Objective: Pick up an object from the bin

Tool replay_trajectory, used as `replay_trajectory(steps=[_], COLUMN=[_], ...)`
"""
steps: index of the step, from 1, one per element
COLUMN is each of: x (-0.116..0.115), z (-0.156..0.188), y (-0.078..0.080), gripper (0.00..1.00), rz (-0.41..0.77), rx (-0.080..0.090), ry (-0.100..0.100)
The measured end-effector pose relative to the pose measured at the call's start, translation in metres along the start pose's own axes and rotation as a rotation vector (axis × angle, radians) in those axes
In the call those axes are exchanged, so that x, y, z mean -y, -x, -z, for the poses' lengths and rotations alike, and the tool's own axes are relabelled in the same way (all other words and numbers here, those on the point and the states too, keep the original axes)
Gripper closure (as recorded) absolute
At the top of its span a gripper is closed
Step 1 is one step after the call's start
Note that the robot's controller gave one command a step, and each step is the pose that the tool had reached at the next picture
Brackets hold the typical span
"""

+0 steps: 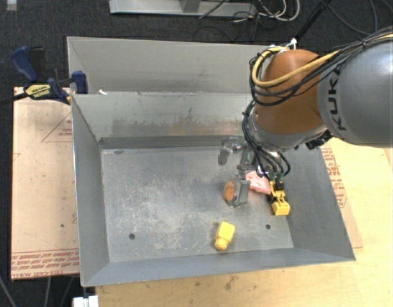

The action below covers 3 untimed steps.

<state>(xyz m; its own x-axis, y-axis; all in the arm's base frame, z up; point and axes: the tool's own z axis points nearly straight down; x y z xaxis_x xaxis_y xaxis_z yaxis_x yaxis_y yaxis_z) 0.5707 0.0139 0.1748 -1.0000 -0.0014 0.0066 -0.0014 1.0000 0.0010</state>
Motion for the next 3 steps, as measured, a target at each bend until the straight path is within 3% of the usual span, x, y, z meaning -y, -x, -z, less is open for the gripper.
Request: replay_trajectory(steps=[1, 2, 3], x=[0.000, 0.008, 0.027], z=[0.004, -0.009, -0.041], y=[0.002, -0.006, -0.003], gripper=[0.00, 0.00, 0.00], rz=[0.000, 0.054, 0.017], rx=[0.008, 0.014, 0.009], ry=[0.000, 0.000, 0.000])
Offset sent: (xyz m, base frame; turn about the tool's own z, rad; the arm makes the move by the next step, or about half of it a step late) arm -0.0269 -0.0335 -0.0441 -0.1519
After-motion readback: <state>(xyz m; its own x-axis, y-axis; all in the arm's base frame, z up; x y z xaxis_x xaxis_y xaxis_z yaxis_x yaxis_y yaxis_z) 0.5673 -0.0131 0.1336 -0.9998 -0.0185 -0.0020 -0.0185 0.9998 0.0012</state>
